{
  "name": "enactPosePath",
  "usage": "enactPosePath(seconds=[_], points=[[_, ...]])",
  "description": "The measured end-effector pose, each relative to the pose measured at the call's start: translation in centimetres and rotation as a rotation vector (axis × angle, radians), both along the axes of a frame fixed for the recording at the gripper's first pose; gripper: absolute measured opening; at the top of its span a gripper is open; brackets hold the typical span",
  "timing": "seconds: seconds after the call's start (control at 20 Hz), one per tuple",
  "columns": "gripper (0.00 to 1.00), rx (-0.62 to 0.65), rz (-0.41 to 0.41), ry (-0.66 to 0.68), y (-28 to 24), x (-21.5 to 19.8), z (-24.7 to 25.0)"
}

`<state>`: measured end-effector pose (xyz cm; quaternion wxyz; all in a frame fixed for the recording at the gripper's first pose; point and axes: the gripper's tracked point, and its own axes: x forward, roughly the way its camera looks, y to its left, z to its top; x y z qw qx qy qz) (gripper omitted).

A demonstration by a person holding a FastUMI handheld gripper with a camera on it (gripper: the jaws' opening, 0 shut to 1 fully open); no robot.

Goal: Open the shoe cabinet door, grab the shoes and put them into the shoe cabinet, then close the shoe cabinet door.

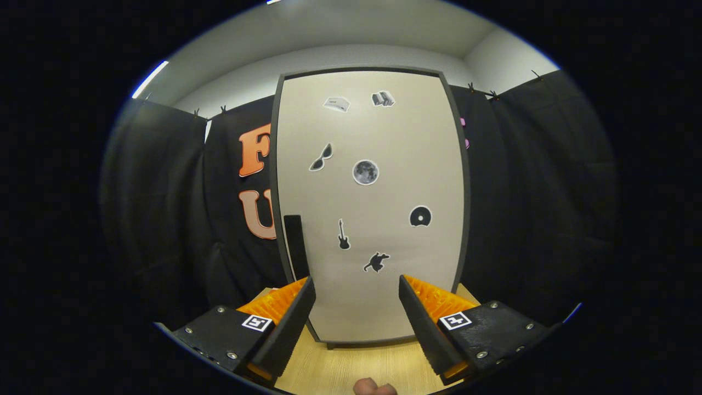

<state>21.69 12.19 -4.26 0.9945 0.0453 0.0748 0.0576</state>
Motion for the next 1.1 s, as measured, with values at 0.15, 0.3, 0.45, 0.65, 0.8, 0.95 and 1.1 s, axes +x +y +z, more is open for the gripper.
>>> enactPosePath(seconds=[0.15,0.3,0.45,0.65,0.8,0.95,1.1], points=[[0.95,-0.012,0.000,-0.002,-3.1,-3.9,0.6],[0.95,-0.025,0.004,-0.014,-5.7,-7.5,1.3],[0.95,-0.060,0.004,-0.026,-7.8,-10.4,1.6],[0.95,-0.090,0.007,-0.037,-9.7,-13.2,1.9],[0.95,-0.063,0.019,-0.046,-9.9,-14.6,2.4],[0.95,-0.078,0.007,-0.066,-11.0,-15.0,2.8],[0.95,-0.058,0.003,-0.073,-11.8,-14.9,3.2]])
